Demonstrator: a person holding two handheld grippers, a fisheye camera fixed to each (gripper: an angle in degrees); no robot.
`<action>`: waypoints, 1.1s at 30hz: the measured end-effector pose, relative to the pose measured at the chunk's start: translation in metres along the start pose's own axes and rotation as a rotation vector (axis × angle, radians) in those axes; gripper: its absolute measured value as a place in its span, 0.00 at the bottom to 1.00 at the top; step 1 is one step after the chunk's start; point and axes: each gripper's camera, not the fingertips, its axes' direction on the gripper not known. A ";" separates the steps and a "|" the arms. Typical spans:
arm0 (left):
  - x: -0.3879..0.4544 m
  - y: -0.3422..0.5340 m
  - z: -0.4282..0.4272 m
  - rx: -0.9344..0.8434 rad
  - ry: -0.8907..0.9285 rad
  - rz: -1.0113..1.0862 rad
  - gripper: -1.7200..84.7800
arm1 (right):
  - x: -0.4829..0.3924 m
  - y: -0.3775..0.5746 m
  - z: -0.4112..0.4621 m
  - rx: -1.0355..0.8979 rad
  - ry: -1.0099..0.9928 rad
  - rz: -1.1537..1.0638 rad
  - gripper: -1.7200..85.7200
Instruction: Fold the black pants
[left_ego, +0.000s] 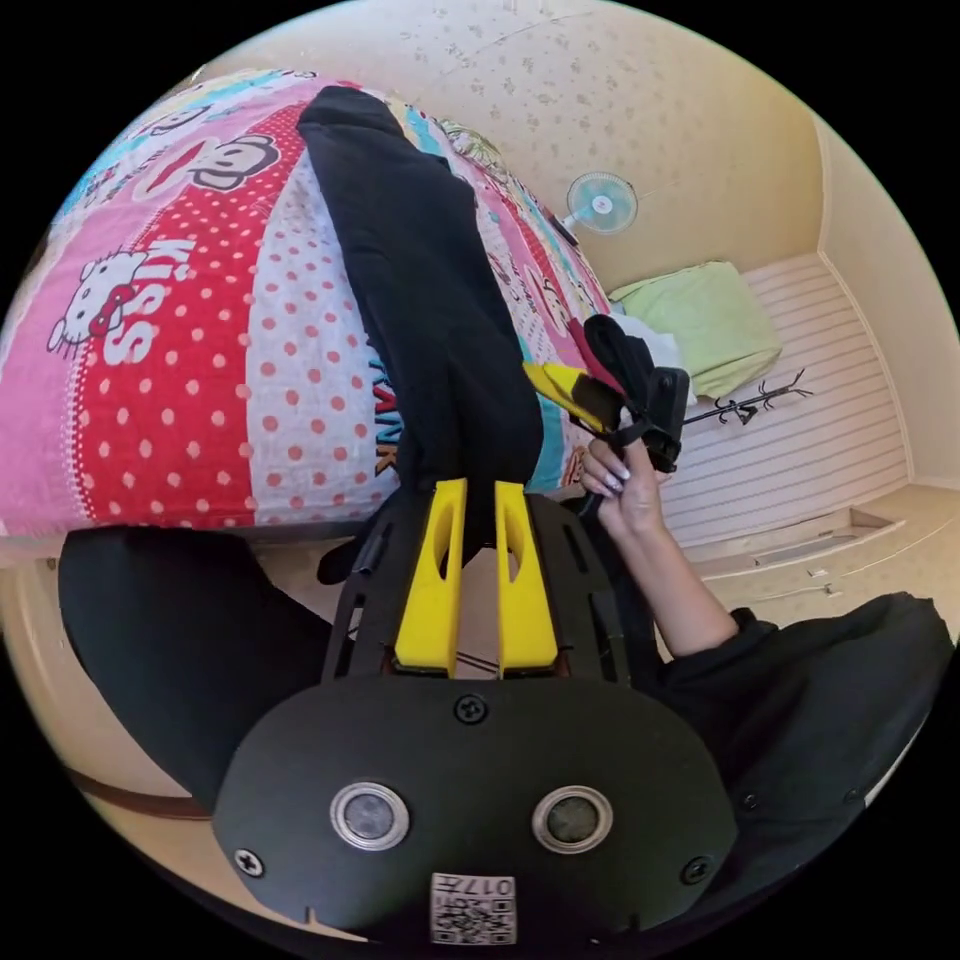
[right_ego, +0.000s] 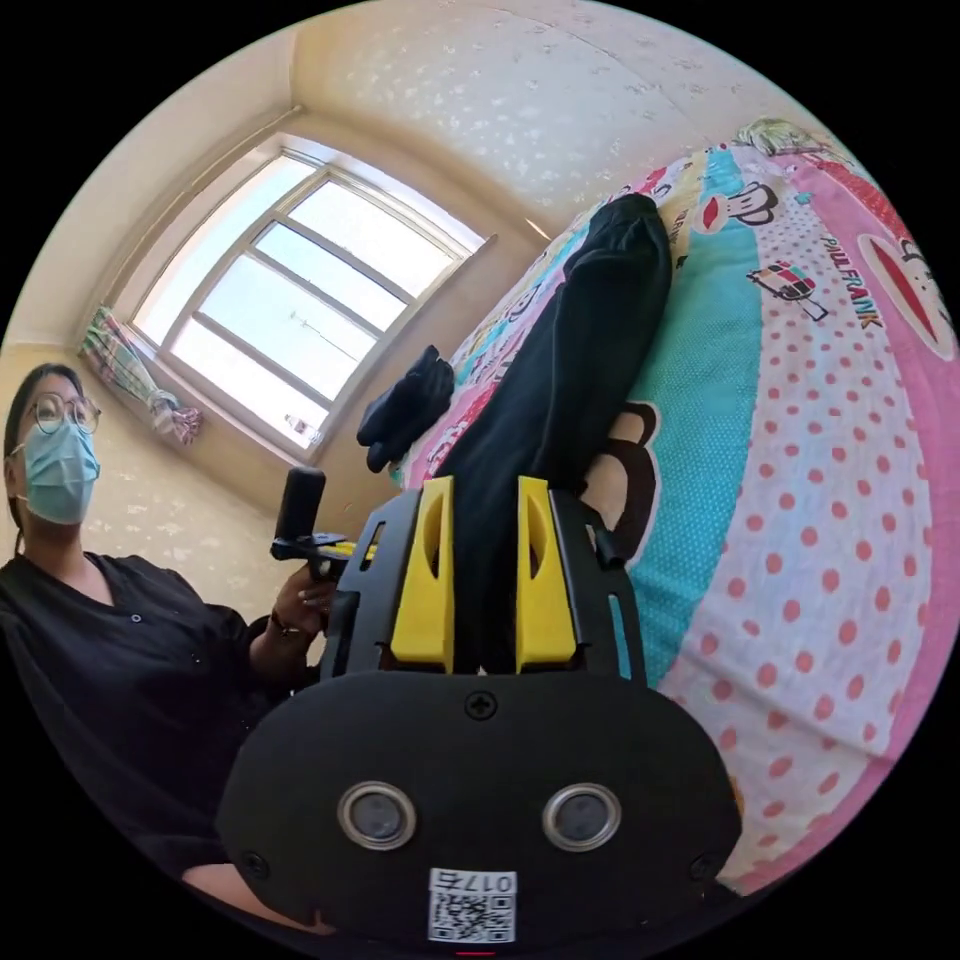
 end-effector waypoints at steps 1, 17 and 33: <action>0.000 0.007 -0.005 0.050 -0.009 -0.028 0.09 | -0.001 0.002 0.000 -0.003 0.009 -0.004 0.12; 0.041 0.018 0.015 0.186 -0.255 -0.056 0.14 | -0.016 0.019 -0.034 0.052 0.166 0.065 0.11; 0.103 0.008 0.025 -0.110 -0.126 0.192 0.05 | -0.059 0.001 -0.030 -0.229 0.189 0.052 0.05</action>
